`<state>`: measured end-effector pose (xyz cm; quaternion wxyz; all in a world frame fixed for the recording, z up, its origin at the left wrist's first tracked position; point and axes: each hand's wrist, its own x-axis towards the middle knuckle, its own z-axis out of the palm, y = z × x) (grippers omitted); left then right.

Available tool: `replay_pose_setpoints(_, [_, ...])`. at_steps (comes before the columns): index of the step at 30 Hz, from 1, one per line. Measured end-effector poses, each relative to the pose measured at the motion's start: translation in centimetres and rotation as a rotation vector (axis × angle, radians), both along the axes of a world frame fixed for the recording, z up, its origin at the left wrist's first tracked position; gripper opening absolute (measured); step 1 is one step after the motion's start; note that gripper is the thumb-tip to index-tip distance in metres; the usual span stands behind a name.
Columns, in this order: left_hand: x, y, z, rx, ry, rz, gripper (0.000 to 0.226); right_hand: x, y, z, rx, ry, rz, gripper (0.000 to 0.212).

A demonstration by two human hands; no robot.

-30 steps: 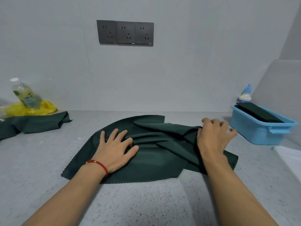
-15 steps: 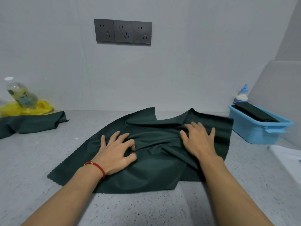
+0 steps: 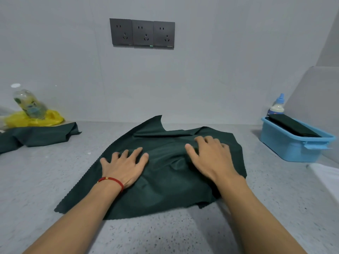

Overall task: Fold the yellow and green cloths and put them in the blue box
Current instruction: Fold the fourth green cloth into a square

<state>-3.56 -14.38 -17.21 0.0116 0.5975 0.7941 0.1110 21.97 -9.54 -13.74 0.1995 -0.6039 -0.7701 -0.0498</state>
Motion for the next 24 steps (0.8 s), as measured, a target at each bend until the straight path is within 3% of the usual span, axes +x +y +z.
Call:
replay_pose_setpoints(2, [-0.5, 0.5, -0.1, 0.022, 0.002, 0.041, 0.066, -2.2, -1.4, -0.3, 0.049, -0.057, 0.144, 0.068])
replay_pose_setpoints(5, [-1.2, 0.9, -0.4, -0.020, -0.012, 0.136, 0.068, -4.6, -2.8, -2.2, -0.189, -0.209, 0.283, 0.075])
replay_pose_setpoints(8, [-2.4, 1.0, -0.8, -0.130, -0.018, 0.231, 0.076, -4.8, -3.3, -3.2, -0.189, -0.363, 0.326, 0.082])
replay_pose_setpoints(10, [-3.2, 1.1, -0.8, -0.151, -0.046, 0.290, 0.082, -4.7, -4.0, -3.5, -0.125, -0.330, 0.385, 0.084])
replay_pose_setpoints(14, [-3.5, 1.5, -0.7, -0.151, -0.055, 0.350, 0.087, -4.6, -5.4, -3.9, -0.251, -0.261, 0.465, 0.079])
replay_pose_setpoints(18, [-3.6, 1.4, -0.9, -0.160, -0.017, 0.322, 0.088, -3.7, -6.7, -3.1, -0.215, -0.181, 0.380, 0.073])
replay_pose_setpoints(22, [-2.2, 0.9, -1.2, -0.163, -0.006, 0.232, 0.089, -2.6, -6.3, -1.8, 0.050, -0.126, 0.183, 0.053])
replay_pose_setpoints(24, [-1.2, 0.5, -1.6, -0.169, 0.005, 0.210, 0.093, -1.5, -5.4, -1.8, -0.033, -0.108, 0.083, 0.043])
